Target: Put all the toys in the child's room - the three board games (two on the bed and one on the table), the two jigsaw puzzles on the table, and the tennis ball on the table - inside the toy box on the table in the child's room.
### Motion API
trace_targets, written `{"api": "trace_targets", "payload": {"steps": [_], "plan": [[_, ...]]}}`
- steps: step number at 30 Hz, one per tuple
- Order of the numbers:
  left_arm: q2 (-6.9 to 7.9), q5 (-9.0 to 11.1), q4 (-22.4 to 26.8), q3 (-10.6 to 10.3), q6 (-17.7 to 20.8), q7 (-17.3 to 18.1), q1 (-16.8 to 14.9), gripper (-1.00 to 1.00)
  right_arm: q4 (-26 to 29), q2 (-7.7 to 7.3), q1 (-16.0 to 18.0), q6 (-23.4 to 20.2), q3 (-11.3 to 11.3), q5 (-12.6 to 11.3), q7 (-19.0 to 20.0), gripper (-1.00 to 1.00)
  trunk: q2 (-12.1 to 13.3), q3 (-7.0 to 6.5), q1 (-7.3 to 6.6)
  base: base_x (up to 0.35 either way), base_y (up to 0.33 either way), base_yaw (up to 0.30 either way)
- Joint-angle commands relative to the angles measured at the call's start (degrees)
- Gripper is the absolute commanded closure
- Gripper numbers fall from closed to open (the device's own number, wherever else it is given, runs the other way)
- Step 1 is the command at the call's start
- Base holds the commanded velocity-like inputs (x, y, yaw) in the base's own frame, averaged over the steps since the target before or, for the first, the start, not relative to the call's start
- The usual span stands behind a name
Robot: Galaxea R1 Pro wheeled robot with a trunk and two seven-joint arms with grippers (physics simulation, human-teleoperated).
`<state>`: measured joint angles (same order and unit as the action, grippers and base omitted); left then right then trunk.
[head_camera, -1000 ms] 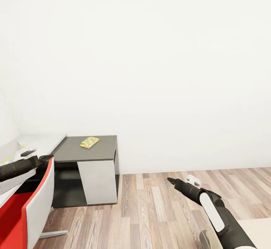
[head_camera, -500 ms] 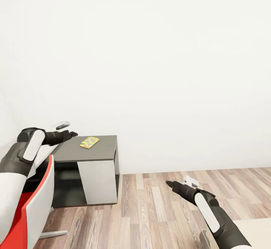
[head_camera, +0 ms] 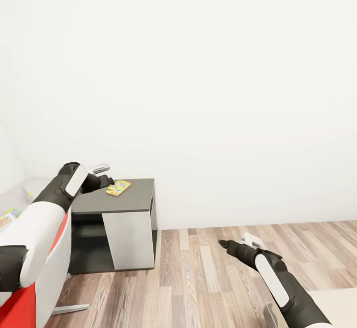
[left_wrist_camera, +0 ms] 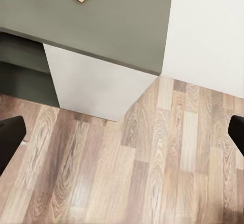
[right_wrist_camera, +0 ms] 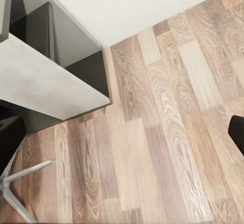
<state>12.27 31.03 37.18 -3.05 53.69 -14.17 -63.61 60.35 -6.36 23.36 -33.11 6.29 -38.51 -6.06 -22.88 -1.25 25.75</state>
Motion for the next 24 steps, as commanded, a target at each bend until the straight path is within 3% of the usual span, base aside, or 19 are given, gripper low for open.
{"api": "trace_targets", "payload": {"steps": [1,8,24], "plan": [[0.03,0.3,-0.2,-0.7,-0.3,-0.5,-0.1,-1.0,0.1,-0.09,0.0,-0.1,0.5,-0.6,0.2,-1.0,0.0,0.03,0.03,0.154,0.117,0.0],[-0.09,-0.2,-1.0,-1.3,-2.6,-1.0,-0.3,-1.0,0.1,0.33,0.0,-0.1,0.9,-0.6,1.5,-1.0,0.0,0.03,0.03,0.229,0.174,0.0],[-0.36,-1.6,-1.9,-1.8,-3.9,-1.2,-0.3,-1.0,0.5,0.53,0.1,-2.3,1.1,-0.6,1.2,-1.0,0.0,0.03,0.03,0.276,0.217,0.0]]}}
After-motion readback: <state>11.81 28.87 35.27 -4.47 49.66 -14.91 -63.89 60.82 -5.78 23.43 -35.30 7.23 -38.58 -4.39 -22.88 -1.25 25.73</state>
